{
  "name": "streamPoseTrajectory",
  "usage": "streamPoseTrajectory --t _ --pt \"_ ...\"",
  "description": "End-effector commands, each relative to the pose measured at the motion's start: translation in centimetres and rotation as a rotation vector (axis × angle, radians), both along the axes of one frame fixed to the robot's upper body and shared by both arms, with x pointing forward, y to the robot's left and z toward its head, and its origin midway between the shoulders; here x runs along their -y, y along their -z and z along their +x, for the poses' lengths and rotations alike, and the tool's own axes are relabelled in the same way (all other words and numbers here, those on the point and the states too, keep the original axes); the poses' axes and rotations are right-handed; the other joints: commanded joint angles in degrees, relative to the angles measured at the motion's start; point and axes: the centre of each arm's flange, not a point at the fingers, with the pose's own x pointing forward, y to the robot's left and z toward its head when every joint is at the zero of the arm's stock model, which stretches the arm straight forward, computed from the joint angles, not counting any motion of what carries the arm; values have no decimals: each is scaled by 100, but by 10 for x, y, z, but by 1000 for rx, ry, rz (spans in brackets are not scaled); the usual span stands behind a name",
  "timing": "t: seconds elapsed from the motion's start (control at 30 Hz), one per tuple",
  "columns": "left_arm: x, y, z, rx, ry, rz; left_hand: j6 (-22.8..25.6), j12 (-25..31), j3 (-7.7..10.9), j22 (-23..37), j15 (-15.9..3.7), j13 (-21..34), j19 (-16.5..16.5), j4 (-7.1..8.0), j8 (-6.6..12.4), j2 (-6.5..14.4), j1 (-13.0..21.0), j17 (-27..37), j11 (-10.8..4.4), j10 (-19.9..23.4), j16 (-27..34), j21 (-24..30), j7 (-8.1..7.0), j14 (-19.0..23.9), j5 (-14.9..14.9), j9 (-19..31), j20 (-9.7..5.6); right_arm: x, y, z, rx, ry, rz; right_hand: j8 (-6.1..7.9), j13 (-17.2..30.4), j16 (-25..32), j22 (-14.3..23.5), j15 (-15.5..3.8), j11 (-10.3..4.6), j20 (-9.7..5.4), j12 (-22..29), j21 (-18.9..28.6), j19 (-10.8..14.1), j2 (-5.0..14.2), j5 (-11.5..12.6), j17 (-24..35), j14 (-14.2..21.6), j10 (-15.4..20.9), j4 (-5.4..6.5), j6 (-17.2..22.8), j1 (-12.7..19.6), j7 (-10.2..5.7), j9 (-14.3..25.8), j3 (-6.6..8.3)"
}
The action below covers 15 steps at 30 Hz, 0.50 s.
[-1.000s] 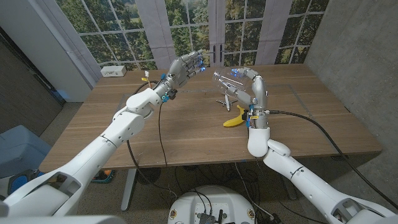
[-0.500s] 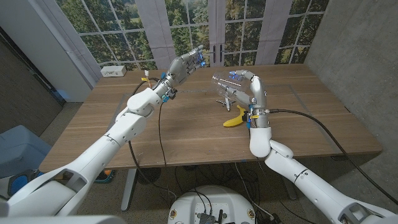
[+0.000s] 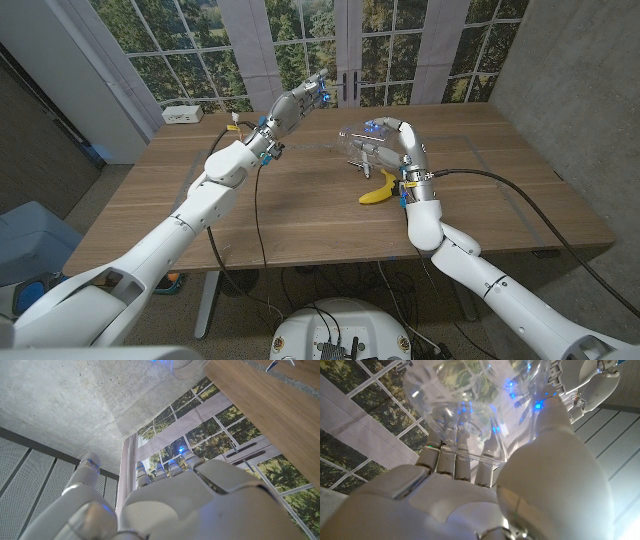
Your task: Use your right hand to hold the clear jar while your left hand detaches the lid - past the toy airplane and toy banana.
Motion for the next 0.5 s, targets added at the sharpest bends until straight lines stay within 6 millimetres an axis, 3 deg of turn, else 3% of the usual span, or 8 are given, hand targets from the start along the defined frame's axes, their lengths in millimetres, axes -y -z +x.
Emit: streamPoseTrajectory --t 0.03,0.23,0.5 --pt "-2 -2 -5 62 -30 5 -27 7 -6 2 -91 13 -61 -20 9 64 18 15 -10 -50 32 34 -21 -41 2 0 13 -3 -3 3 -155 4 -98 33 29 -21 2 -2428 -2295 -1260 17 41 -600 463 15 20 1554 2335 526 1055 526 -932 45 616" --pt "-3 -3 -7 76 -39 7 -32 10 -5 2 -95 13 -75 -22 12 72 21 14 -8 -69 35 36 -21 -50 2 0 10 -9 -5 6 -237 3 -172 20 24 -48 2 -2423 -2277 -1206 0 44 -602 473 13 12 1521 2332 540 1030 515 -923 52 618" --pt "-4 -2 -8 81 -39 9 -41 14 -3 1 -88 12 -93 -24 15 81 24 13 -4 -95 33 39 -20 -77 1 0 13 -14 -7 8 -314 9 -236 20 -17 -236 -2 -2405 -2324 -998 -37 45 -625 429 14 -41 1251 2355 558 1043 465 -935 65 608"
